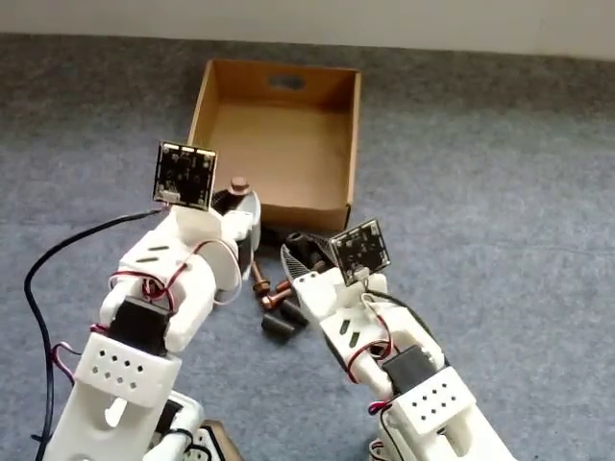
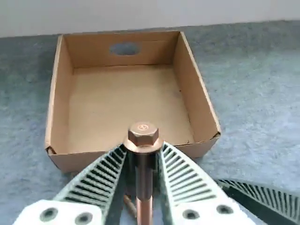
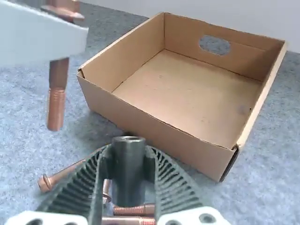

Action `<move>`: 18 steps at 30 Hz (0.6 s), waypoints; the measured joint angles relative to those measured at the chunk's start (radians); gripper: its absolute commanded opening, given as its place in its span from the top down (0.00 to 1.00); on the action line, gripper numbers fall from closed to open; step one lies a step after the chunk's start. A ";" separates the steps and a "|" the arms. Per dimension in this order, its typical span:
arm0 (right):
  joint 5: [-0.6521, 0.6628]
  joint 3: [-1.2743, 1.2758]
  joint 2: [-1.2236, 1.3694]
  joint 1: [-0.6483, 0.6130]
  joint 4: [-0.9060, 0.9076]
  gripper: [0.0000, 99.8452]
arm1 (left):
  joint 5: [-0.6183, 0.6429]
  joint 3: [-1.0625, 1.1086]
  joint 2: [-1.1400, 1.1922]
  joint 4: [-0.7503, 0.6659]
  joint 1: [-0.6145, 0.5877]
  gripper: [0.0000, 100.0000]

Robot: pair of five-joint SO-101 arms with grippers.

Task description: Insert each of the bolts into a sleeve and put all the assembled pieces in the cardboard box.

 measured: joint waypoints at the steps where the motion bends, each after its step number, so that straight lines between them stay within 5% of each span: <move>1: 0.000 0.000 0.000 0.000 0.003 0.99 | 0.034 0.000 0.000 0.000 0.009 0.99; 8: 0.000 0.000 0.000 0.000 0.087 0.99 | 0.100 0.000 -0.071 0.000 0.008 0.99; 18: 0.000 0.009 -0.269 0.000 0.173 0.99 | 0.103 0.199 -0.526 -0.072 0.006 0.99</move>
